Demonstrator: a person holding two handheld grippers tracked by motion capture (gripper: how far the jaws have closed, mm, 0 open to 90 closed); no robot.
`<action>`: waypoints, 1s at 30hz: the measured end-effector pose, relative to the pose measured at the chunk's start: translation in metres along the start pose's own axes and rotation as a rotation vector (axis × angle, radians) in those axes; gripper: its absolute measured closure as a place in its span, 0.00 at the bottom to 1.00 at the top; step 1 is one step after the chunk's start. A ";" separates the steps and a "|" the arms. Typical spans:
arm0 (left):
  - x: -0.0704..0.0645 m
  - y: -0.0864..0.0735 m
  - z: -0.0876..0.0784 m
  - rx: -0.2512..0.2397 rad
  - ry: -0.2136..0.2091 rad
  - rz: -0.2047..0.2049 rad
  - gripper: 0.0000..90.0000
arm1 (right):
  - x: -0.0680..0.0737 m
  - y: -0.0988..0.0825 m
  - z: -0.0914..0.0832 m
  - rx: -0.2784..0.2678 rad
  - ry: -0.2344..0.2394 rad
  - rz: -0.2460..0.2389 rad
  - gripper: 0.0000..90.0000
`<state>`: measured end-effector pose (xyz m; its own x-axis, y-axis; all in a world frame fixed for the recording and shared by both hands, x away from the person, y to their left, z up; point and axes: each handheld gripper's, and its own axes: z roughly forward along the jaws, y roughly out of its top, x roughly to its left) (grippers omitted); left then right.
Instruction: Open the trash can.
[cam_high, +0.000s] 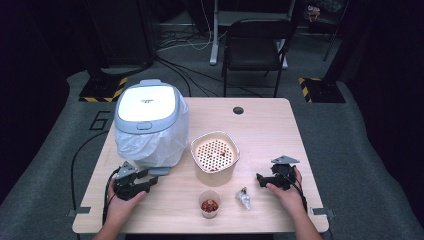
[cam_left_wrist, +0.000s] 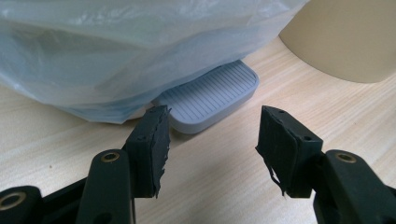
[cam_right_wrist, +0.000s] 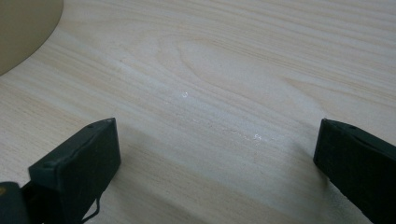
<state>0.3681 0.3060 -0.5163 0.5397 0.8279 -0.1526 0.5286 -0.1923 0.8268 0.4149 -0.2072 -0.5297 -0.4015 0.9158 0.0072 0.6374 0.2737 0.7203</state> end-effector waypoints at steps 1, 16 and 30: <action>0.000 0.001 0.001 0.004 0.003 -0.001 0.48 | 0.000 0.000 0.000 0.000 0.000 0.000 0.00; -0.008 0.006 0.004 -0.012 0.008 0.059 0.52 | -0.001 -0.001 -0.001 0.004 0.008 -0.021 0.00; -0.032 0.018 0.015 -0.011 -0.037 0.071 0.62 | -0.001 -0.001 -0.001 0.003 0.007 -0.021 0.00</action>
<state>0.3701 0.2686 -0.5046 0.5992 0.7926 -0.1130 0.4810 -0.2435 0.8422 0.4145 -0.2087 -0.5295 -0.4196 0.9077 -0.0027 0.6310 0.2938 0.7180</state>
